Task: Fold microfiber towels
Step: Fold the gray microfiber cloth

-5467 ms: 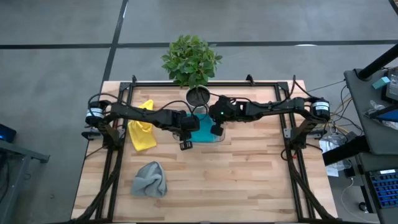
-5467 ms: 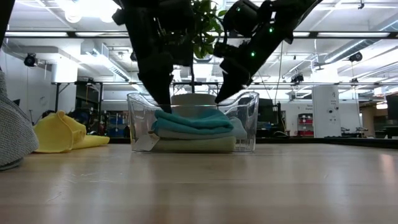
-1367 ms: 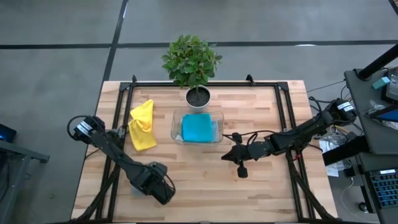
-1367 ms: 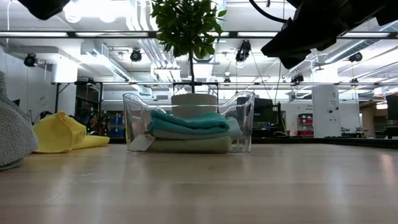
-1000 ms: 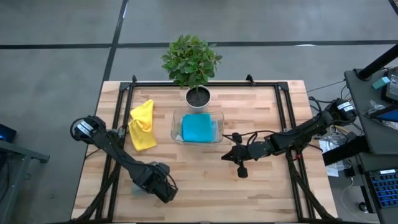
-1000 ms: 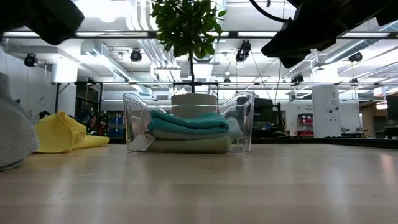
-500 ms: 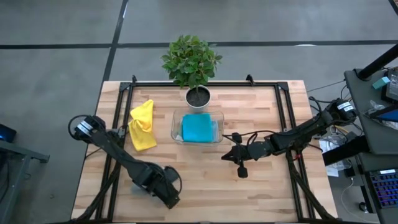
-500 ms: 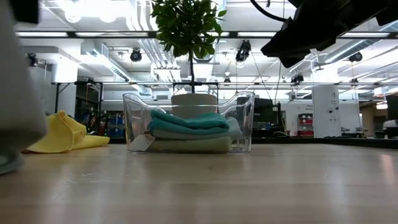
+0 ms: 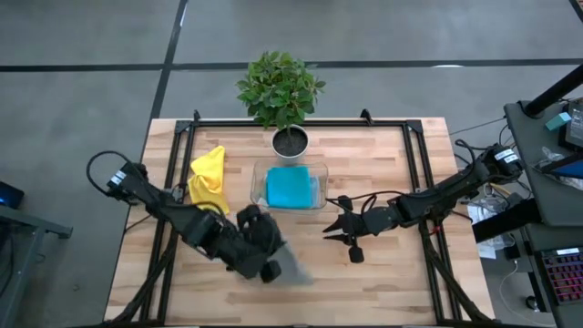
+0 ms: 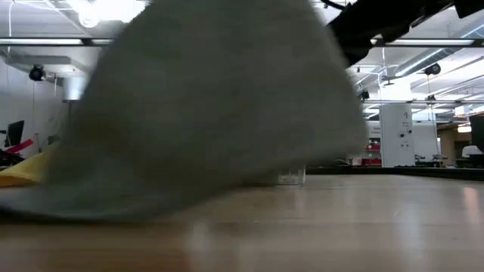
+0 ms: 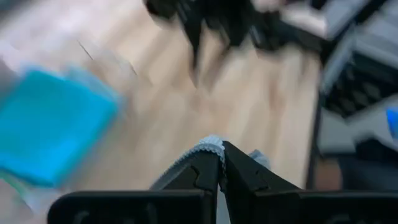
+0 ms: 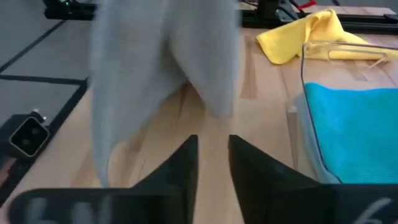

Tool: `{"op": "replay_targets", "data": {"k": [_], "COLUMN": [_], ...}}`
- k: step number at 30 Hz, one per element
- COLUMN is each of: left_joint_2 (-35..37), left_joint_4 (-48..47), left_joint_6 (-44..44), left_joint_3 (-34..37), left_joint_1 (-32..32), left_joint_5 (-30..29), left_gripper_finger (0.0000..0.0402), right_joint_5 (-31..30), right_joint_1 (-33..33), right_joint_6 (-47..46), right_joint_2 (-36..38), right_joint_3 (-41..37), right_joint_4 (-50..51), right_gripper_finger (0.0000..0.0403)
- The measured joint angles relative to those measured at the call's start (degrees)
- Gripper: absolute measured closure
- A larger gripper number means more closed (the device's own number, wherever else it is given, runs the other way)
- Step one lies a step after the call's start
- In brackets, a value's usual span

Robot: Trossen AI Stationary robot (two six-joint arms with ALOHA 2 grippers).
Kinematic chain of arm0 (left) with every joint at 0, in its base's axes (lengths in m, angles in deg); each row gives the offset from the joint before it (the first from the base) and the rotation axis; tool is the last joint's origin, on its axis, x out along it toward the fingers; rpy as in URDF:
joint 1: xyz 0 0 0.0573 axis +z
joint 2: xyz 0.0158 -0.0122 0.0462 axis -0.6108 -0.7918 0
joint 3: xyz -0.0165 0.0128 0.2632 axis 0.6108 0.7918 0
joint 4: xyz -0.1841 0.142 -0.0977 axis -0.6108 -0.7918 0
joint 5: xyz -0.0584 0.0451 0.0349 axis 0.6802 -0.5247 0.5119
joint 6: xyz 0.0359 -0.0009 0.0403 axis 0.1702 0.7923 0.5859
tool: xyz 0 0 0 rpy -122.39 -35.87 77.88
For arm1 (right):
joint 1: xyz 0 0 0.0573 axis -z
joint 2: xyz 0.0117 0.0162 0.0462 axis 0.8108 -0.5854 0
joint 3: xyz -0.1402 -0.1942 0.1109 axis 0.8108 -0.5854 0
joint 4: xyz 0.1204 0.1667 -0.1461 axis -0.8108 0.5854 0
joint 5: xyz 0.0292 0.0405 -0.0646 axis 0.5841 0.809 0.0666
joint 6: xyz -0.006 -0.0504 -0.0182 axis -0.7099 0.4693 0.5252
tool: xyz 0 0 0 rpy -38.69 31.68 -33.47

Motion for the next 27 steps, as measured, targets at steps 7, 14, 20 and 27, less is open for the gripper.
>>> {"op": "replay_targets", "data": {"k": [7, 14, 20, 27], "left_joint_2": [0.8, 0.8, 0.8, 0.8], "left_joint_4": [2.5, 4.1, 4.8, 8.2], "left_joint_6": [6.0, 9.1, 9.0, 8.7], "left_joint_3": [-0.9, -0.9, -0.9, -0.9], "left_joint_1": [2.4, 3.5, 3.5, 3.6], "left_joint_5": [-4.6, -4.8, -6.8, -12.9], "left_gripper_finger": [0.0401, 0.0402, 0.0402, 0.0402], "right_joint_5": [0.0, 0.4, 5.1, 4.0], "right_joint_1": [-1.0, -1.0, -1.0, -1.7], "right_joint_6": [-1.0, 0.0, -1.8, -6.9], "right_joint_2": [0.9, 0.5, -0.2, -7.9], "right_joint_3": [1.2, 0.8, 0.1, -1.4], "right_joint_4": [1.6, 4.2, 3.2, -6.0], "right_gripper_finger": [0.0248, 0.0188, 0.0177, 0.0177]}}
